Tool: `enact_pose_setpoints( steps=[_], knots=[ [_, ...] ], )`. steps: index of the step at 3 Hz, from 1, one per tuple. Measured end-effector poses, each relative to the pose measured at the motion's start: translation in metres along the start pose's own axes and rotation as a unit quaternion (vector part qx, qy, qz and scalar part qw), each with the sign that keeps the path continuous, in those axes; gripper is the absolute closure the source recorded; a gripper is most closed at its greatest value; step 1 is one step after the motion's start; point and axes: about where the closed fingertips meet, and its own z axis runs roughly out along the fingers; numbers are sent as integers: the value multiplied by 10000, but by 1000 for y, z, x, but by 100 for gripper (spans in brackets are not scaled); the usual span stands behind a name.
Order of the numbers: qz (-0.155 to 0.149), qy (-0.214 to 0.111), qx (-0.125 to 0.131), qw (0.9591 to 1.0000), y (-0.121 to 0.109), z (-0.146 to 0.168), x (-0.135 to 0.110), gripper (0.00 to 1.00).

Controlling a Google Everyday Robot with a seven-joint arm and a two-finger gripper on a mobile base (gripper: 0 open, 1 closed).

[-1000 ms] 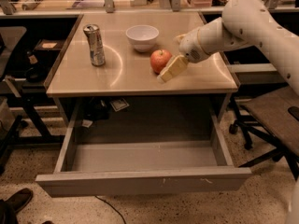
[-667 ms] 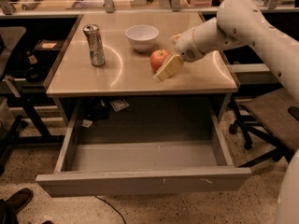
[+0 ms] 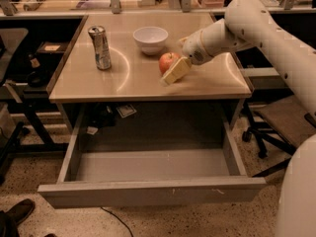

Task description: Place apple into top drawer

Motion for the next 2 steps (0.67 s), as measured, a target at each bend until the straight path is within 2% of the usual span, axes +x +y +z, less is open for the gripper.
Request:
enact_pose_setpoints(
  steps=[1,2],
  knots=[
    [47,53,-70,10000,0,4,3,0],
    [48,55,-72,9999,0,4,3,18]
  ],
)
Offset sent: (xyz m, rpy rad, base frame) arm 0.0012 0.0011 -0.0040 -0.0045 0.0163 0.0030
